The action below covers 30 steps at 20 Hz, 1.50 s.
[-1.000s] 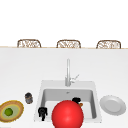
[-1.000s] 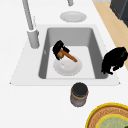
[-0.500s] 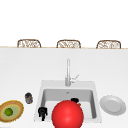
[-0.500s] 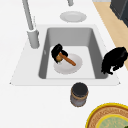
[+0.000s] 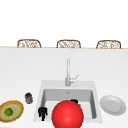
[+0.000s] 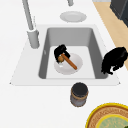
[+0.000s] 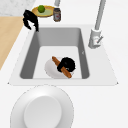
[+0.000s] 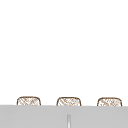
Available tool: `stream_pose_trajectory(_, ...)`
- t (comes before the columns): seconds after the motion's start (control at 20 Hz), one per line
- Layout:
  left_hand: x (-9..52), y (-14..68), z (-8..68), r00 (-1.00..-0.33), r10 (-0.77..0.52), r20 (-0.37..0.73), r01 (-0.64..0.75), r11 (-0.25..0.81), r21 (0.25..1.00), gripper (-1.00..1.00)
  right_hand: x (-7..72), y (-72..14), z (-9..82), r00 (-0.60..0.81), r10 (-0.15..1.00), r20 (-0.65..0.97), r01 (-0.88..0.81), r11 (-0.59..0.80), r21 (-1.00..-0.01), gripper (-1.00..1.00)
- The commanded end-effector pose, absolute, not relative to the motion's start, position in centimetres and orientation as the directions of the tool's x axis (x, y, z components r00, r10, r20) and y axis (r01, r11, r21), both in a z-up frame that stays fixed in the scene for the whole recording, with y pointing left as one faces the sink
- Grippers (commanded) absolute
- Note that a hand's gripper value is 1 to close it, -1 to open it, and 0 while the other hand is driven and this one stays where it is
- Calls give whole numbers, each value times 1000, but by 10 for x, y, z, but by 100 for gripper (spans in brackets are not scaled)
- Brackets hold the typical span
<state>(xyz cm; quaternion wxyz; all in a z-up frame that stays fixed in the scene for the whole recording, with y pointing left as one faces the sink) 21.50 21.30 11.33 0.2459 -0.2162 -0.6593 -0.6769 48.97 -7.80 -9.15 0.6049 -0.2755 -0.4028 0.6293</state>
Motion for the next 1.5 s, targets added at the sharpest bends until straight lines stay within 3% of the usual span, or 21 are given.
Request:
stream_pose_trajectory(0.0, 215, 213, 113, -786, -48, 617, 618, -10, 786, 0, 486, -75, -100, 2, 986, 167, -507, 145, -850, 100)
stream_pose_trajectory(0.2, 215, 213, 113, -786, -48, 617, 618, -10, 786, 0, 486, -64, -108, -28, 990, 142, -507, 108, -855, 100)
stream_pose_trajectory(0.25, 215, 213, 113, -786, -48, 617, 618, -10, 786, 0, 490, -71, -108, -75, 989, 129, -510, 73, -857, -100)
stream_pose_trajectory(0.5, 215, 213, 113, -786, -48, 617, 618, -10, 786, 0, 484, -74, -81, -145, 985, 94, -554, -2, -833, -100)
stream_pose_trajectory(0.95, 215, 213, 113, -786, -48, 617, 618, -10, 786, 0, 486, -85, -35, -179, 966, 189, -550, 62, -833, -100)
stream_pose_trajectory(1.4, 215, 213, 113, -786, -48, 617, 618, -10, 786, 0, 471, -107, -3, -224, 954, 197, -481, 68, -874, -100)
stream_pose_trajectory(1.45, 215, 213, 113, -786, -48, 617, 618, -10, 786, 0, 481, -105, -4, -182, 966, 184, -463, 81, -883, -100)
